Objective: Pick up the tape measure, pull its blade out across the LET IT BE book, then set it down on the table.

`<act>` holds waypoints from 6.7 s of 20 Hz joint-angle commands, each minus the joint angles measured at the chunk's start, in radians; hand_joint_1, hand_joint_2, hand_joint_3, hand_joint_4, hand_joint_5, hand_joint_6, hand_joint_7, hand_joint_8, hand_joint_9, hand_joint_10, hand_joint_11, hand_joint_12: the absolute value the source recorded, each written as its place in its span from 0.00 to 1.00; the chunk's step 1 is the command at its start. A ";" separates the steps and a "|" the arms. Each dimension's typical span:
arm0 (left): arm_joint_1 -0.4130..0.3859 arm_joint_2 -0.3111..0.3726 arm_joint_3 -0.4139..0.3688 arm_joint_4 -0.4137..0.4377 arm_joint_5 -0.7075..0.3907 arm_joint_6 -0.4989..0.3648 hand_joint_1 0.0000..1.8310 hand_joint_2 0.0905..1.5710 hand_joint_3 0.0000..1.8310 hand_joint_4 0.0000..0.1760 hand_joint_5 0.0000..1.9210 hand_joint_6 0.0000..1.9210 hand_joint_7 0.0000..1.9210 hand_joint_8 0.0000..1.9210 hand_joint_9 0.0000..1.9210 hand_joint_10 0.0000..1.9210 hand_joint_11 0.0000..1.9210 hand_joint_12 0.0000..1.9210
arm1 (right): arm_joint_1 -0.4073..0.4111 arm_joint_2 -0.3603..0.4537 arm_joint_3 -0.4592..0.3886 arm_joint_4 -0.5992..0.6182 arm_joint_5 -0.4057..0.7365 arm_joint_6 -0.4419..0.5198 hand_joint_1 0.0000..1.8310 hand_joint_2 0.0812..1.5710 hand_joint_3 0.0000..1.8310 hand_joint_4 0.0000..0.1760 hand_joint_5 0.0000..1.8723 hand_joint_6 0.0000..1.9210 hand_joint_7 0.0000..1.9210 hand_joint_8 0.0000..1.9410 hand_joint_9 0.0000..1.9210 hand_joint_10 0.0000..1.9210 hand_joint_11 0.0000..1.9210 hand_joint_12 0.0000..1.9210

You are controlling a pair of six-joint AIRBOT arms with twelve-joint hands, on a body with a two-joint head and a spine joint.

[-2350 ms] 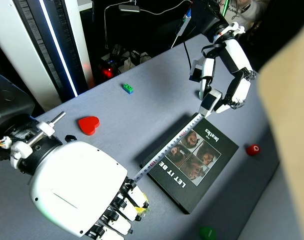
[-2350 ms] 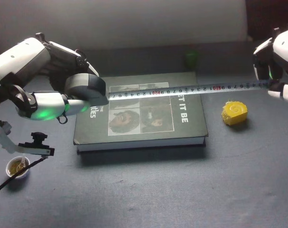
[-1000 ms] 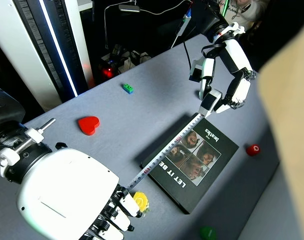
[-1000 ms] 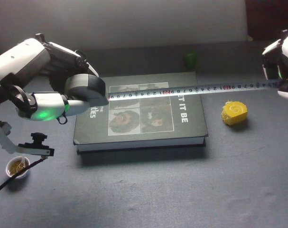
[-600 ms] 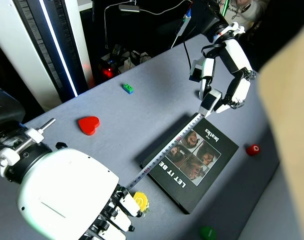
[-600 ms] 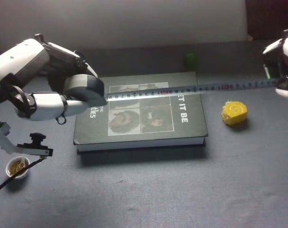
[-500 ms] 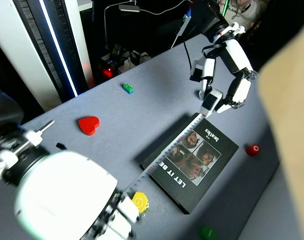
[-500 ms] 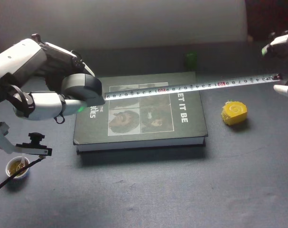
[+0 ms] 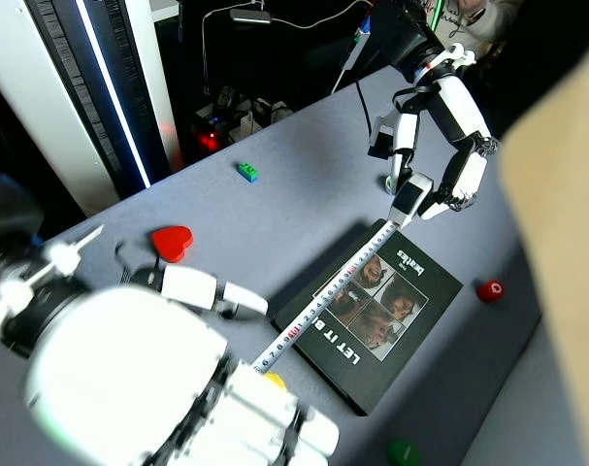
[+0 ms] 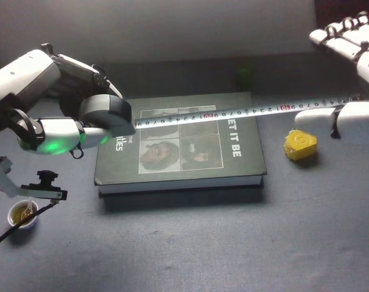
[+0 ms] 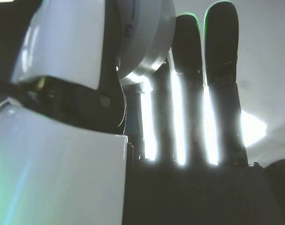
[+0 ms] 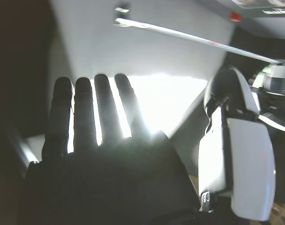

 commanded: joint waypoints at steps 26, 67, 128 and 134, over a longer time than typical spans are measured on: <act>0.095 -0.060 0.264 0.168 -0.053 -0.279 0.75 0.68 0.00 0.00 0.53 0.36 0.55 0.48 0.45 0.69 0.42 0.58 | -0.011 -0.022 -0.254 -0.078 0.323 0.116 0.00 0.63 0.00 0.00 0.00 0.00 0.00 0.00 0.00 0.00 0.00 0.10; 0.246 -0.168 0.531 0.301 -0.163 -0.493 0.75 0.69 0.00 0.00 0.52 0.38 0.54 0.49 0.45 0.69 0.42 0.59 | -0.035 -0.020 -0.255 -0.123 0.313 0.122 0.00 0.67 0.00 0.00 0.00 0.00 0.00 0.00 0.00 0.00 0.00 0.13; 0.422 -0.018 0.111 0.267 -0.226 -0.446 0.75 0.69 0.00 0.00 0.53 0.37 0.54 0.48 0.45 0.69 0.42 0.58 | -0.043 -0.015 -0.256 -0.166 0.313 0.144 0.00 0.69 0.00 0.00 0.00 0.00 0.00 0.00 0.00 0.00 0.00 0.08; 0.416 -0.042 0.150 0.274 -0.236 -0.446 0.75 0.69 0.00 0.00 0.52 0.37 0.53 0.50 0.45 0.69 0.42 0.59 | -0.047 -0.016 -0.256 -0.173 0.309 0.144 0.00 0.69 0.00 0.00 0.00 0.00 0.00 0.00 0.00 0.00 0.00 0.09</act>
